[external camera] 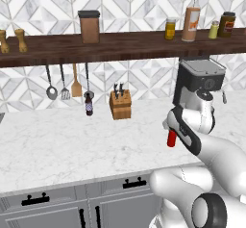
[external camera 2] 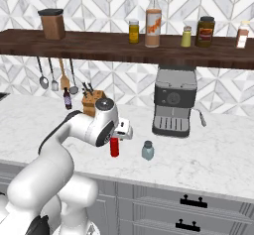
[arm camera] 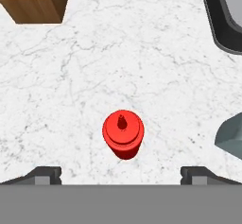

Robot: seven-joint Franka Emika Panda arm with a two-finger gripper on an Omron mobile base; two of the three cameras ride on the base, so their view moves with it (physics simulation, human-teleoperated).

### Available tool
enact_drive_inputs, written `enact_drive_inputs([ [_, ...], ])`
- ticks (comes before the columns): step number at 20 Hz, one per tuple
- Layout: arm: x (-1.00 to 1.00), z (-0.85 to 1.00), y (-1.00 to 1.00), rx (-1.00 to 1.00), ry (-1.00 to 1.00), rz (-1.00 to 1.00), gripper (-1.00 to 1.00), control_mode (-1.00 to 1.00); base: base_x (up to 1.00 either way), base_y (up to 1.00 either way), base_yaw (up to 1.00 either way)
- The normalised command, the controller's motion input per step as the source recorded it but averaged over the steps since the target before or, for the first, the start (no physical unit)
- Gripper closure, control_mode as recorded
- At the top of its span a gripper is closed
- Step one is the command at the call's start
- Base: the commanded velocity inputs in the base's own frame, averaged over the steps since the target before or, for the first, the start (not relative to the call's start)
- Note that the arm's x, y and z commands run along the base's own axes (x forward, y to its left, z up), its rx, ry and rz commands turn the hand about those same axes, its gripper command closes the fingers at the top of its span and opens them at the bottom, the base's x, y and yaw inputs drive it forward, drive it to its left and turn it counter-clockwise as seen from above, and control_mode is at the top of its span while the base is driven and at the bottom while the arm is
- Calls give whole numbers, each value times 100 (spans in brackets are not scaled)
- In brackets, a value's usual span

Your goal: Put the shaker and condiment bottle from the counter next to their counterparts in the cabinet.

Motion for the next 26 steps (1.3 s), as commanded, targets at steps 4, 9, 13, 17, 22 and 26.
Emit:
enact_drive_inputs([
  [4, 0, 0, 0, 0, 0, 0, -100, -100, 0, 0, 0],
  [9, 0, 0, 0, 0, 0, 0, -100, -100, 0, 0, 0],
  [13, 0, 0, -2, 0, 0, 0, -100, -100, 0, 0, 0],
  [17, 0, -1, 0, 0, 0, 0, -100, -100, 0, 0, 0],
  [22, 0, -1, -3, 0, 0, 0, -100, -100, 0, 0, 0],
  [26, -6, 6, -53, 5, -1, 0, -100, -100, 0, 0, 0],
])
